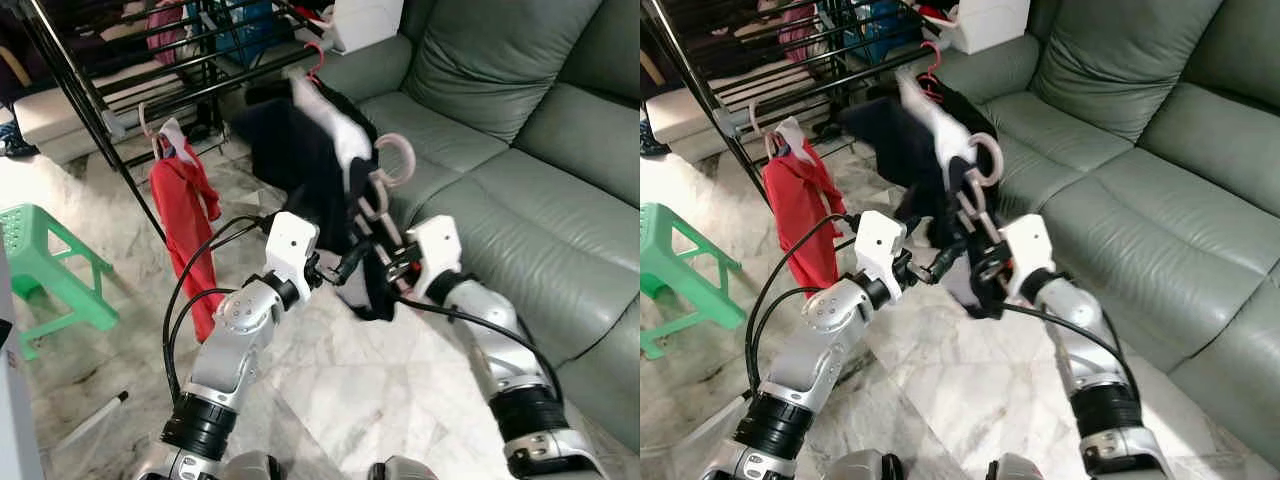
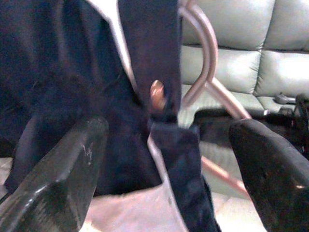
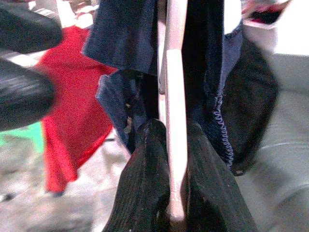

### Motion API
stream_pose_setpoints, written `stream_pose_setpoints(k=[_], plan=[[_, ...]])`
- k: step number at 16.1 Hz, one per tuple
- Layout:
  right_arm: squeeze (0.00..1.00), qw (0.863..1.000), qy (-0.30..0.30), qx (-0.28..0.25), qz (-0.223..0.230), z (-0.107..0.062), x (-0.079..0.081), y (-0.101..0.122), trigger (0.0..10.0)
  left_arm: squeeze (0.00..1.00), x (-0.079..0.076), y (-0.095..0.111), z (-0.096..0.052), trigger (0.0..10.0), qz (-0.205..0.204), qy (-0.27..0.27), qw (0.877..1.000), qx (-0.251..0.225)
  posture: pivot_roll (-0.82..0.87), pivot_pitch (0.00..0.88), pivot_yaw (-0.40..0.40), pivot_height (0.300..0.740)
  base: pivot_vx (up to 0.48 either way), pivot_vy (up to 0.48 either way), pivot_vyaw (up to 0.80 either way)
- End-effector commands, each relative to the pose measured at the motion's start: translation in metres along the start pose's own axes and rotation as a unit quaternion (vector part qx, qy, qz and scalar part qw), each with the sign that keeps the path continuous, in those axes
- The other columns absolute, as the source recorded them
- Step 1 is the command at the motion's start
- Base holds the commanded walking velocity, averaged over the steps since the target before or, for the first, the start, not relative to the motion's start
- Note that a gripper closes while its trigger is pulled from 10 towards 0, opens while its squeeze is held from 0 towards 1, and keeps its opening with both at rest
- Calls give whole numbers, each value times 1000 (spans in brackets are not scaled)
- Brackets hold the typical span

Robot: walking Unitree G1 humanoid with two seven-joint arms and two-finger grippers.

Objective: Hang hanger

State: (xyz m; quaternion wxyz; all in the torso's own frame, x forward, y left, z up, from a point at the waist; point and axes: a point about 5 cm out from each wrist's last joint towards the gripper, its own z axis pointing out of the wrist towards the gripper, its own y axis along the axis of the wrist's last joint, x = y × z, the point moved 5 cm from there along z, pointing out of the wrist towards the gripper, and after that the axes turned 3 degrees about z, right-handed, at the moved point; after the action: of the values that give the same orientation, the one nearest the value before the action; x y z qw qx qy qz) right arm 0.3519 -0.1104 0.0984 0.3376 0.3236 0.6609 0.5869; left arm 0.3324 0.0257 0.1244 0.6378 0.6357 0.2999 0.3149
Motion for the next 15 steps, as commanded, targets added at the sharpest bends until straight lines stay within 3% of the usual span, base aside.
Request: stream_pose_setpoints(k=[1, 5, 6, 7, 8, 9, 12, 15], plan=[[0, 999, 29, -20, -8, 6, 11, 15, 10000, 0, 2, 7, 2, 10000, 13, 3, 1000, -4, -64, 35, 43, 740, 0, 0, 0], [0, 998, 61, -11, -2, 6, 26, 9, 10000, 0, 8, 6, 1, 10000, 18, 22, 1000, -1, -63, 37, 37, 740, 0, 0, 0], [0, 997, 81, -12, 6, 4, 33, 12, 10000, 0, 18, 3, 0, 10000, 30, 47, 998, 4, -63, 37, 37, 740, 0, 0, 0], [0, 996, 91, -11, 7, 3, 36, 12, 10000, 0, 23, 2, -1, 8275, 33, 55, 998, 5, -64, 36, 36, 740, 0, 0, 0], [0, 995, 99, -8, 1, 0, 38, 12, 10000, 0, 29, 3, -3, 431, 39, 66, 997, 2, -64, 36, 36, 740, 0, 0, 0], [0, 995, 100, -6, -4, -1, 37, 11, 10000, 0, 32, 3, -3, 0, 45, 72, 996, 3, -64, 36, 36, 740, 0, 0, 0], [0, 995, 98, 7, -16, -12, 28, 8, 10000, 0, 54, 5, -8, 0, 73, 110, 991, 4, -67, 31, 36, 740, 0, 0, 0], [0, 996, 92, 13, -16, -15, 22, 7, 10000, 0, 63, 6, -11, 0, 81, 122, 989, 2, -68, 29, 35, 740, 0, 0, 0]])
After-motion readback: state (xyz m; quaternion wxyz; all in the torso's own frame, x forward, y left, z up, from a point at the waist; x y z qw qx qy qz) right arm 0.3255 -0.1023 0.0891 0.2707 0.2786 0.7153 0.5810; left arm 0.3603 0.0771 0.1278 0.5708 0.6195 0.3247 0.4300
